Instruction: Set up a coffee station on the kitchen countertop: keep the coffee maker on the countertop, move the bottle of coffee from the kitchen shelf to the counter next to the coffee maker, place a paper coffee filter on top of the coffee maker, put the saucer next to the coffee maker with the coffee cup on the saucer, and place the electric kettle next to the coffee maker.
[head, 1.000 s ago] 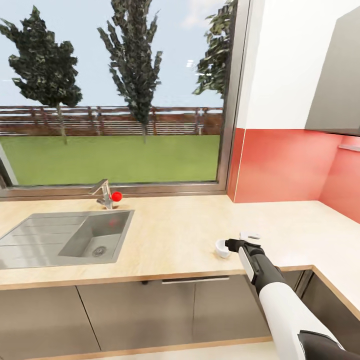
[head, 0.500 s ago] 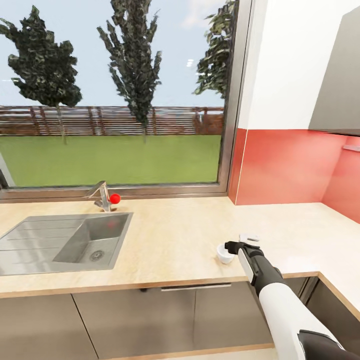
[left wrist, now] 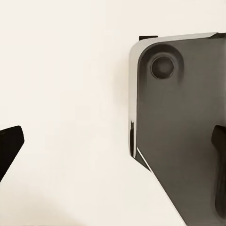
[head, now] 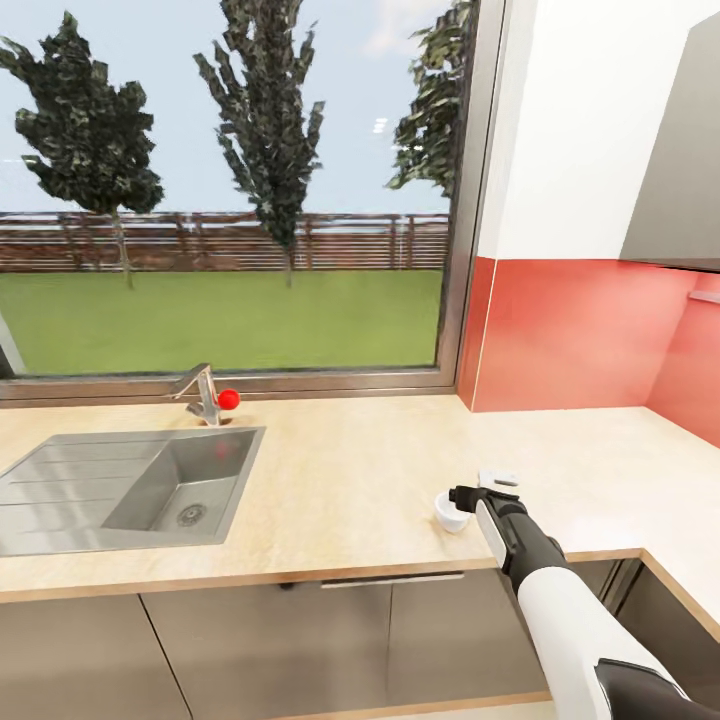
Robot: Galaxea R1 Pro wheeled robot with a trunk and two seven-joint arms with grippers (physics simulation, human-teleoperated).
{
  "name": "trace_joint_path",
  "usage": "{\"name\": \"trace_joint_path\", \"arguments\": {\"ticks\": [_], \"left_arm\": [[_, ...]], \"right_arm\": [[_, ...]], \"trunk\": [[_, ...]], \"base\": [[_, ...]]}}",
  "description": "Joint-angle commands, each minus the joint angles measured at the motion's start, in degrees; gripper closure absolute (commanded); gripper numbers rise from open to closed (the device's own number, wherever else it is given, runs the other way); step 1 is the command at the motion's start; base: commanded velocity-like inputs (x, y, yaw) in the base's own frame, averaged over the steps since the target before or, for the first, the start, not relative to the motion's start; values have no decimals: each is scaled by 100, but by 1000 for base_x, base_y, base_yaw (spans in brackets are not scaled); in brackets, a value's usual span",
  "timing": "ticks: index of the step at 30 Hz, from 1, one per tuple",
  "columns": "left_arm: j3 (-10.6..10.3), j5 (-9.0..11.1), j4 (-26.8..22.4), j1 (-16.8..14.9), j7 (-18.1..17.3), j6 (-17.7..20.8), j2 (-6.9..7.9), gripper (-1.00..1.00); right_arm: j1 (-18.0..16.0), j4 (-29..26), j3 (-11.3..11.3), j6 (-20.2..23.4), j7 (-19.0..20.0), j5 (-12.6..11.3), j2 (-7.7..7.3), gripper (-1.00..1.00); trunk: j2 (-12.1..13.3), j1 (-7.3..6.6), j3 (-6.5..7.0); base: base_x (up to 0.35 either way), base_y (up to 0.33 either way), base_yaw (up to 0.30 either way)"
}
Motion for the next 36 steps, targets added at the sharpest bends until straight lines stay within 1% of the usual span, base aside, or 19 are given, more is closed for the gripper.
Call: {"name": "trace_joint_path", "arguments": {"ticks": [1,5,9,11,18,32,36], "left_arm": [[43,-61,10,-1,17,-24,2,-100],[43,-58,10,2,17,-24,2,-100],[43,-59,10,3,17,-24,2,-100],[43,-59,10,3,17,-24,2,-100],[43,-61,10,10,17,-24,2,-100],[43,-58,10,11,17,-24,2,-100],[43,-58,10,9,17,-23,2,-100]], "right_arm": [[-1,-5,-23,28,-2,18,7,-100],[2,7,-23,27,-2,19,7,-100],[4,143,-23,21,-15,15,2,-100],[4,192,-23,19,-22,11,-86,-100],[4,341,-23,17,-28,10,-158,-100],[2,554,-15,-12,-20,2,-169,-100],[4,563,-15,-17,-20,1,-169,-100]], "trunk": [[-4,2,-2],[-4,2,-2],[-4,2,-2],[-4,2,-2],[-4,2,-2],[-4,2,-2],[-4,2,-2]], "base": [[0,0,0],[0,0,0],[0,0,0],[0,0,0],[0,0,0],[0,0,0],[96,85,0]]}}
